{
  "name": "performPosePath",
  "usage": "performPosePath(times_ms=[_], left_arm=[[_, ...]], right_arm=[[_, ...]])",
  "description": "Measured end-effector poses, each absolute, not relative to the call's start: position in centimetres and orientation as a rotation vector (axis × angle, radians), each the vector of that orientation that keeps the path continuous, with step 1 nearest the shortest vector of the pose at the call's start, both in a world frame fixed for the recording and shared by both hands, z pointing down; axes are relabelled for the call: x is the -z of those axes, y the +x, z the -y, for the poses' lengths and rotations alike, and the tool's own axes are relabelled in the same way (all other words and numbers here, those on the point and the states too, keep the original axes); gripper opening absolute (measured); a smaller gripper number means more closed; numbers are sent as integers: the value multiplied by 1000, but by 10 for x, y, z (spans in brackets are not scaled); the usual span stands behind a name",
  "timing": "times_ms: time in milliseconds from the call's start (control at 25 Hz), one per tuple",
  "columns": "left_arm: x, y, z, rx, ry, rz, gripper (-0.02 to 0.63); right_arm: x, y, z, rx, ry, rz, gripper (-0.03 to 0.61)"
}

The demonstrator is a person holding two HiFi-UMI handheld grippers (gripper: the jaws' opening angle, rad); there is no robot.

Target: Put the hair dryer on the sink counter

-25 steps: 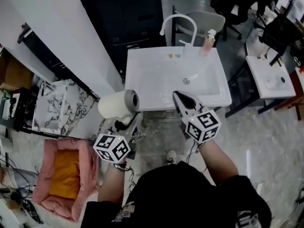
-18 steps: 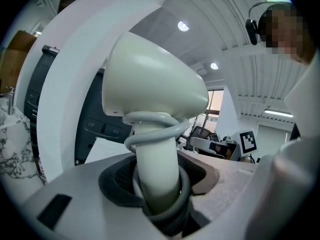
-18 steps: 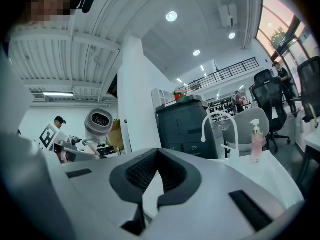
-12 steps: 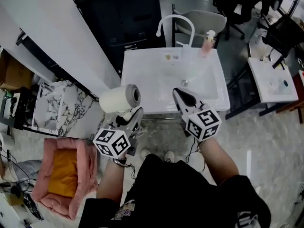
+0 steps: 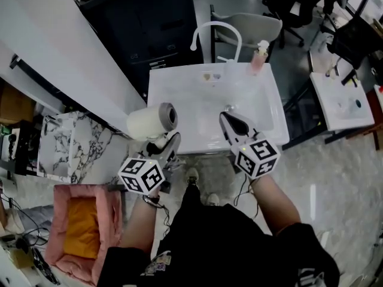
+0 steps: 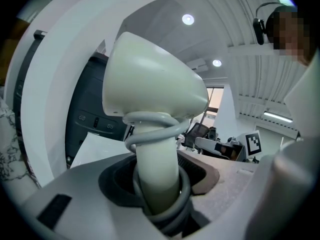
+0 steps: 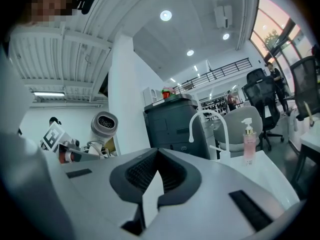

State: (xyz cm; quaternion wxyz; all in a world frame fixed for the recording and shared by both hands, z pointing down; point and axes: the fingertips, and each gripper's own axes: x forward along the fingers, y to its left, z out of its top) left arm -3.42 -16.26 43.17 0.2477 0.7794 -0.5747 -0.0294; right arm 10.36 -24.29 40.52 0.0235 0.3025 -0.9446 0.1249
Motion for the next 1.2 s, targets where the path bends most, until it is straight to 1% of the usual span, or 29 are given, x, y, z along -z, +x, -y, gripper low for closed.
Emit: performPosePath(times_ms=[520,1200], left_arm=[[-471,-89,261,29,2085,1477,193],[-547,-126,379,-46,1996,1338,193]], right_arm=[[-431,46,326,-456,999,2871,-2],[-476,20,406,-550,1112,2745,-2]])
